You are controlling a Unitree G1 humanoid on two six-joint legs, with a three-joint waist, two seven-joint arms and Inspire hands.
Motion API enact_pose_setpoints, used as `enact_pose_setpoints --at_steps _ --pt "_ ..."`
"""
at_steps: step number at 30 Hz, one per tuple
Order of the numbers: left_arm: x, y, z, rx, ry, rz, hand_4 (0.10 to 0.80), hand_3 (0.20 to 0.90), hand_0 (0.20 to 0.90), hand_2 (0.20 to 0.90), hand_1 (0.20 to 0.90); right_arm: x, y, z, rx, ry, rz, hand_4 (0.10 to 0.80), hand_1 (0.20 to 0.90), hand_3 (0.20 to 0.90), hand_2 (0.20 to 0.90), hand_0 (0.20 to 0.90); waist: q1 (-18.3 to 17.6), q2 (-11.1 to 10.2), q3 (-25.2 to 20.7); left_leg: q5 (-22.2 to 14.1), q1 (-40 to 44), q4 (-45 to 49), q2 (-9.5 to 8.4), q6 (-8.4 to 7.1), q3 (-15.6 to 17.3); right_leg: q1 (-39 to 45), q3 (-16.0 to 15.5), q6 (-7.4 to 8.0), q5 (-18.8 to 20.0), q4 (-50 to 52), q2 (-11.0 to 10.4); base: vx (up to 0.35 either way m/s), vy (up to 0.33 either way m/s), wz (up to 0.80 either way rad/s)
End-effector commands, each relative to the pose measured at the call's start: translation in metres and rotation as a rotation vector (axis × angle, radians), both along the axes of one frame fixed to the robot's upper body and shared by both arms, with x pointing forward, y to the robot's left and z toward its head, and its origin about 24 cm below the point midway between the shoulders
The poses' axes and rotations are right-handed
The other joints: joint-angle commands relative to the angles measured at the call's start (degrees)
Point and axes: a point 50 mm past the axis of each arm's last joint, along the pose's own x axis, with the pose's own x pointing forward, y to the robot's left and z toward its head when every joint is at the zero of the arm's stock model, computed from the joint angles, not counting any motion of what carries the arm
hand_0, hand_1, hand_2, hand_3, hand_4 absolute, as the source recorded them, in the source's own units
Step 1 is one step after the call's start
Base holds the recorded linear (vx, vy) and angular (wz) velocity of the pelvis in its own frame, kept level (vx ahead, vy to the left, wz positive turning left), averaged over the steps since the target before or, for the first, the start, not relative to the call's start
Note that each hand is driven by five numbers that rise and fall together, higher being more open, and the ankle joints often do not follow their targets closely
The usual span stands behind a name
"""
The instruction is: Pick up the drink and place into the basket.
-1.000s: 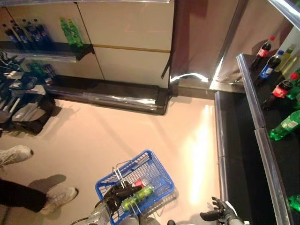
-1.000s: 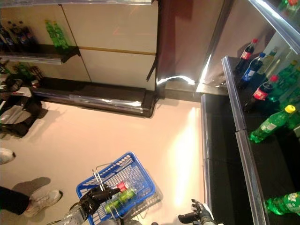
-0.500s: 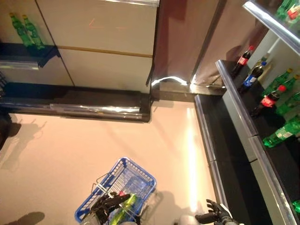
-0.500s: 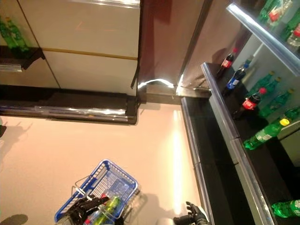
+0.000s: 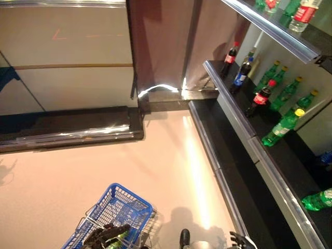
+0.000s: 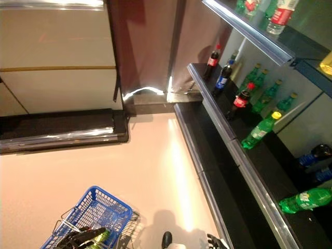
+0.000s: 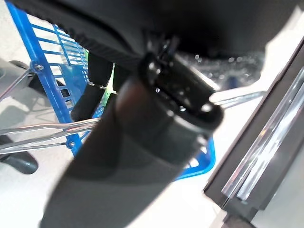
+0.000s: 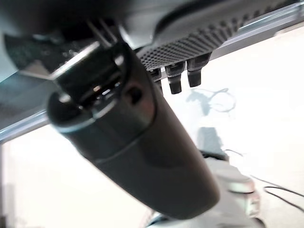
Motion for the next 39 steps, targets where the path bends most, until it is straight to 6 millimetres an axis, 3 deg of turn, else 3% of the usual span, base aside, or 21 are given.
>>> enact_pose_setpoints --at_steps 1,3,5,7,9,11,12,13,16,23,25,26,28,33,36,39 --pt "0.064 -0.029 0.02 -0.072 -0.293 -0.196 0.1 0.2 0.3 0.3 0.3 0.035 -0.026 0.016 -0.082 -0.135 -0.05 0.8 0.9 0.9 0.9 0.9 -0.7 1.7 -1.6 2.1 -3.7 7.5 -2.24 -2.18 -1.0 0.3 2.6 2.33 -3.0 5.1 2.8 0.119 -0.166 0.1" --pt "0.066 -0.034 0.02 -0.088 -0.31 -0.186 0.1 0.2 0.3 0.3 0.3 0.041 -0.027 0.019 -0.071 -0.162 -0.043 0.8 0.9 0.9 0.9 0.9 -0.8 1.4 -1.1 7.4 -7.6 18.6 -0.33 -4.83 -1.2 1.6 2.1 0.8 -4.1 5.5 2.8 0.111 -0.175 0.05" --pt "0.07 -0.037 0.021 -0.101 -0.326 -0.186 0.1 0.2 0.3 0.3 0.3 0.047 -0.026 0.02 -0.071 -0.177 -0.004 0.8 0.9 0.9 0.9 0.9 -0.4 1.0 -0.6 9.3 -12.0 26.7 0.95 -5.9 -1.8 2.4 2.0 -0.31 -5.1 6.2 2.3 0.1 -0.128 0.03" --pt "0.073 -0.038 0.023 -0.111 -0.336 -0.189 0.1 0.2 0.3 0.3 0.3 0.05 -0.026 0.022 -0.069 -0.187 -0.011 0.8 0.9 0.9 0.9 0.9 0.0 1.0 -0.1 8.9 -14.0 27.5 2.63 -5.98 -1.5 3.0 2.3 -0.51 -5.9 6.9 2.1 0.112 -0.037 0.02" --pt "0.074 -0.038 0.023 -0.117 -0.335 -0.194 0.1 0.2 0.3 0.3 0.3 0.053 -0.027 0.022 -0.073 -0.189 -0.021 0.8 0.9 0.9 0.9 0.9 0.1 1.2 -0.2 6.2 -11.9 21.0 3.38 -4.72 -1.0 3.6 3.1 0.18 -6.4 6.9 1.7 0.166 0.085 -0.27" --pt "0.071 -0.041 0.021 -0.12 -0.33 -0.185 0.1 0.2 0.3 0.3 0.3 0.054 -0.028 0.022 -0.085 -0.177 -0.007 0.8 0.9 0.9 0.9 0.9 0.7 2.4 -0.5 4.2 -8.7 8.0 1.24 -3.29 -6.2 3.9 5.5 1.14 -6.8 6.8 2.1 0.201 0.161 -0.61" --pt "0.07 -0.04 0.021 -0.12 -0.33 -0.18 0.1 0.2 0.3 0.3 0.3 0.054 -0.028 0.022 -0.087 -0.175 -0.004 0.8 0.9 0.9 0.9 0.9 0.8 2.6 -0.7 4.1 -8.5 6.6 0.92 -3.18 -7.2 3.6 5.9 1.19 -6.8 6.8 2.2 0.223 0.171 -0.64" --pt "0.065 -0.039 0.019 -0.12 -0.324 -0.163 0.1 0.2 0.3 0.3 0.3 0.051 -0.028 0.021 -0.097 -0.157 0.008 0.8 0.9 0.9 0.9 0.9 1.3 3.3 -1.3 4.6 -7.1 1.8 -0.64 -2.92 -12.5 3.2 7.6 1.35 -7.0 7.0 2.8 0.189 0.165 -0.6" --pt "0.056 -0.038 0.016 -0.128 -0.316 -0.142 0.1 0.2 0.3 0.3 0.3 0.044 -0.03 0.019 -0.111 -0.129 0.027 0.8 0.9 0.9 0.9 0.9 1.9 4.5 -1.9 4.6 -6.4 1.0 -3.51 -2.21 -19.3 2.4 11.3 1.43 -8.0 8.4 3.5 0.191 0.208 -0.81" --pt "0.044 -0.028 0.011 -0.092 -0.245 -0.161 0.1 0.2 0.3 0.3 0.3 0.027 -0.026 0.015 -0.074 -0.131 -0.015 0.8 0.9 0.9 0.9 0.9 -0.2 3.5 -3.4 2.8 -5.2 -0.1 -4.31 -0.25 -14.5 0.1 12.0 4.1 -5.2 9.0 1.9 0.139 0.16 -0.65" --pt "0.043 -0.022 0.012 -0.07 -0.239 -0.133 0.1 0.2 0.3 0.3 0.3 0.026 -0.022 0.014 -0.055 -0.127 0.011 0.8 0.9 0.9 0.9 0.9 -0.2 2.9 -2.9 2.0 -5.1 -0.1 -3.88 -0.38 -11.6 -1.2 8.9 5.6 -3.1 8.7 0.0 0.022 0.055 -1.02" --pt "0.04 -0.013 0.013 -0.048 -0.241 -0.086 0.1 0.2 0.3 0.3 0.3 0.029 -0.019 0.014 -0.039 -0.123 0.066 0.8 0.9 0.9 0.9 0.9 0.6 2.5 -2.4 1.5 -4.8 -0.1 -3.14 -0.83 -8.0 -1.7 3.2 6.9 -2.0 8.0 -2.2 -0.034 -0.014 -1.15" --pt "0.042 -0.005 0.017 -0.036 -0.254 -0.069 0.1 0.2 0.3 0.3 0.3 0.033 -0.013 0.013 -0.024 -0.124 0.071 0.8 0.9 0.9 0.9 0.9 1.4 2.1 -1.7 0.9 -4.5 -0.1 -2.21 -1.02 -4.3 -2.8 0.1 8.62 0.2 8.1 -4.9 -0.112 -0.074 -1.36" --pt "0.046 -0.001 0.02 -0.028 -0.265 -0.074 0.1 0.2 0.3 0.3 0.3 0.03 -0.015 0.011 -0.027 -0.117 -0.012 0.8 0.9 0.9 0.9 0.9 2.2 2.8 -2.3 1.5 -5.4 -0.1 0.67 -0.79 2.3 -2.2 -2.9 9.02 3.2 10.3 -11.1 -0.147 -0.167 -0.93" --pt "0.046 -0.001 0.02 -0.03 -0.27 -0.058 0.1 0.2 0.3 0.3 0.3 0.033 -0.019 0.013 -0.03 -0.122 -0.008 0.8 0.9 0.9 0.9 0.9 2.4 3.1 -3.0 1.9 -5.4 -0.1 2.03 -0.97 3.7 -1.2 -2.8 8.89 2.7 9.9 -12.3 -0.089 -0.226 -0.61" --pt "0.042 0.003 0.019 -0.022 -0.259 -0.027 0.1 0.2 0.3 0.3 0.3 0.041 -0.014 0.013 -0.023 -0.124 0.016 0.8 0.9 0.9 0.9 0.9 3.9 3.0 -3.0 2.7 -4.3 -0.1 4.78 -2.88 6.7 0.7 -8.1 9.25 0.1 6.0 -12.1 -0.057 -0.379 -1.04"
